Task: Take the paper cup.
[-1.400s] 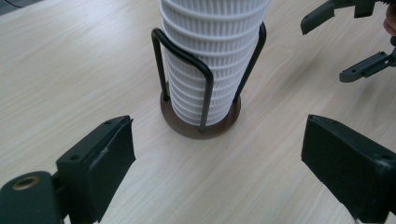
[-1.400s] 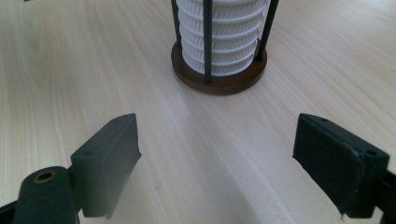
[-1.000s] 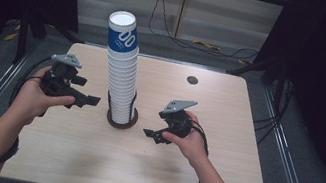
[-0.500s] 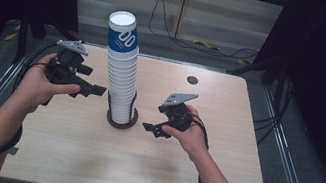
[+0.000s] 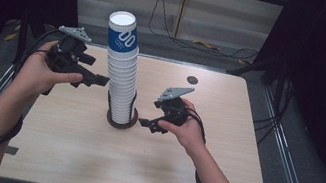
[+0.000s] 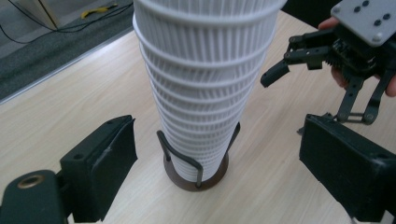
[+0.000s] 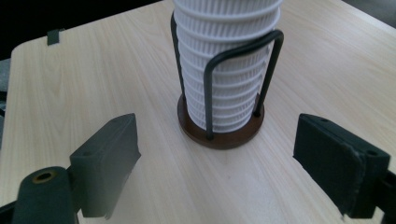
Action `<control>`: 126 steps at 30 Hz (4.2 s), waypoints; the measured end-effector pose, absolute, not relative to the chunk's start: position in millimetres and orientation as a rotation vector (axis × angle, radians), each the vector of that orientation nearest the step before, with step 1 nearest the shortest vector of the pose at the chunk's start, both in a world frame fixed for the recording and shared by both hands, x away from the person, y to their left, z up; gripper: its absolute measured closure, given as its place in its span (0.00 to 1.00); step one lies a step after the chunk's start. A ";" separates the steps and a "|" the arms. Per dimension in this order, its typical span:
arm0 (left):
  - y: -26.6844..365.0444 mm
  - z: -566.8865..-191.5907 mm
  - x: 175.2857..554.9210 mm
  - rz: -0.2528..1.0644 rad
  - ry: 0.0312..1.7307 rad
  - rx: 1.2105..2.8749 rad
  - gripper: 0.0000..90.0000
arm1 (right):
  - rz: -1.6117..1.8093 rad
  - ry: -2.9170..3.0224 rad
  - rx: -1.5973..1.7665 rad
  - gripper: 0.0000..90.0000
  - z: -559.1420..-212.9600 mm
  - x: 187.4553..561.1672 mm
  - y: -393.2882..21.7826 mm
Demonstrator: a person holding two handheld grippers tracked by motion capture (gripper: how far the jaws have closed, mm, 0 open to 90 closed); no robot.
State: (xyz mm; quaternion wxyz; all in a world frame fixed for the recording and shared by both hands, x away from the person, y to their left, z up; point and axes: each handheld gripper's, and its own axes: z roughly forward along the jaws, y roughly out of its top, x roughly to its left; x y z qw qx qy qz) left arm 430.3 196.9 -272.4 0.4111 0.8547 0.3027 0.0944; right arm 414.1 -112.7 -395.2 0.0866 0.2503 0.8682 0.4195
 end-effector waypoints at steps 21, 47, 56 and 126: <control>178.3 -243.5 451.4 0.260 0.747 2.134 0.11 | 1.335 2.547 0.794 0.14 -365.9 433.8 -96.0; 155.0 -233.0 471.5 0.272 0.751 2.097 0.15 | 1.342 2.517 0.749 0.14 -332.8 447.1 -74.4; 155.5 -230.0 469.9 0.293 0.741 2.094 0.20 | 1.361 2.486 0.748 0.13 -323.9 450.7 -68.0; 158.2 -211.2 463.3 0.291 0.804 2.025 0.25 | 1.533 2.345 0.798 0.15 -299.1 460.7 -44.2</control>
